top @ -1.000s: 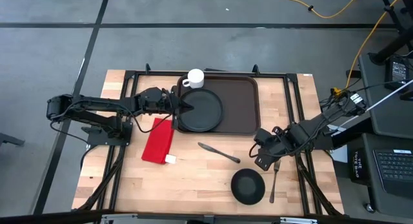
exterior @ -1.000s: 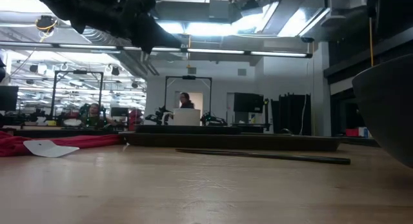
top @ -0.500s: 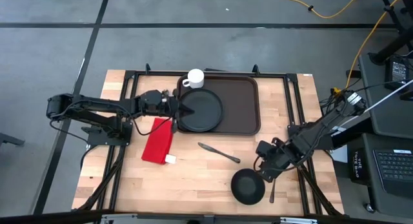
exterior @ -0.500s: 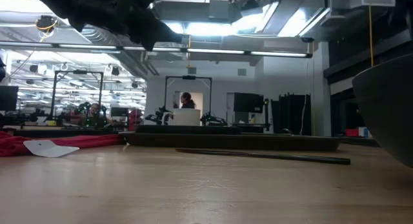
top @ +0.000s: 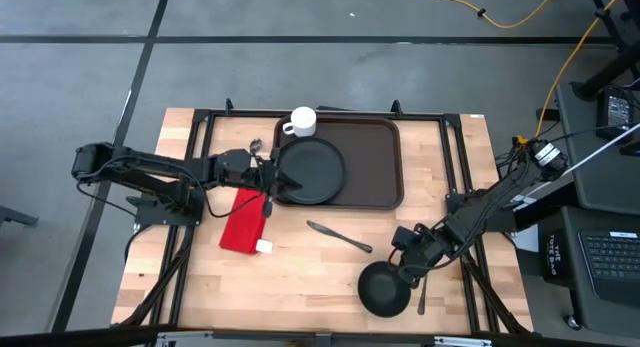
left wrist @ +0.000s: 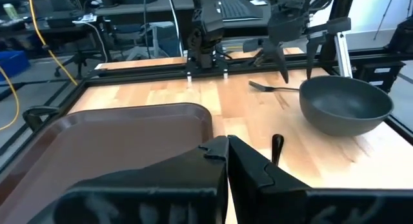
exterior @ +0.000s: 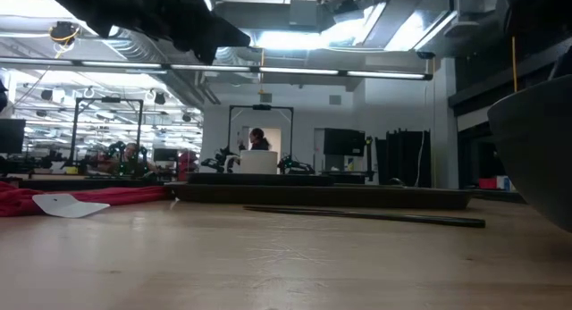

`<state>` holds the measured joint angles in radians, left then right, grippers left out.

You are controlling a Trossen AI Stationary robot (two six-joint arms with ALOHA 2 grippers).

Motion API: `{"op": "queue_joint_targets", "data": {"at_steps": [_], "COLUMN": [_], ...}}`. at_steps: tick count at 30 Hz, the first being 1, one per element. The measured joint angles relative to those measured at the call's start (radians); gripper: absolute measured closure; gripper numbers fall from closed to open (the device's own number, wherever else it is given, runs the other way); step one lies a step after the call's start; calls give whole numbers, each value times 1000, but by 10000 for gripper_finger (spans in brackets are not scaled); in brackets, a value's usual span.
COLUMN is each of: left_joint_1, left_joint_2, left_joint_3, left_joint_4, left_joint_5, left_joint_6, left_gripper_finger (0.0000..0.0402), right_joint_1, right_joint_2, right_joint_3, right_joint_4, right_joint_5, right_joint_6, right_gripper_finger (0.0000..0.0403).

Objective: Set up tray
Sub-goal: Put the black bowl on top of the black plate

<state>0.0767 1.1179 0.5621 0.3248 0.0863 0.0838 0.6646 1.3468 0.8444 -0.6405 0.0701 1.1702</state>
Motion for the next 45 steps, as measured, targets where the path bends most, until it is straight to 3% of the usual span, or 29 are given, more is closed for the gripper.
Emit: {"op": "queue_joint_targets", "data": {"at_steps": [20, 32, 40, 45], "left_joint_1": [-5, -5, -5, -5], "left_joint_2": [0, 0, 0, 0], "left_joint_3": [0, 0, 0, 0], "left_joint_4": [-1, -6, -8, -8], "left_joint_5": [-6, -7, -5, -5], "left_joint_6": [-21, -18, -18, -18], "left_gripper_finger": [400, 399, 399, 396], "right_joint_1": [27, 26, 26, 22], "right_joint_2": [30, 95, 94, 93], "right_joint_3": [-80, -76, -34, 12], "right_joint_4": [114, 141, 142, 126], "right_joint_5": [7, -38, -39, -2], "right_joint_6": [3, 8, 3, 4], "right_gripper_finger": [216, 287, 387, 385]}}
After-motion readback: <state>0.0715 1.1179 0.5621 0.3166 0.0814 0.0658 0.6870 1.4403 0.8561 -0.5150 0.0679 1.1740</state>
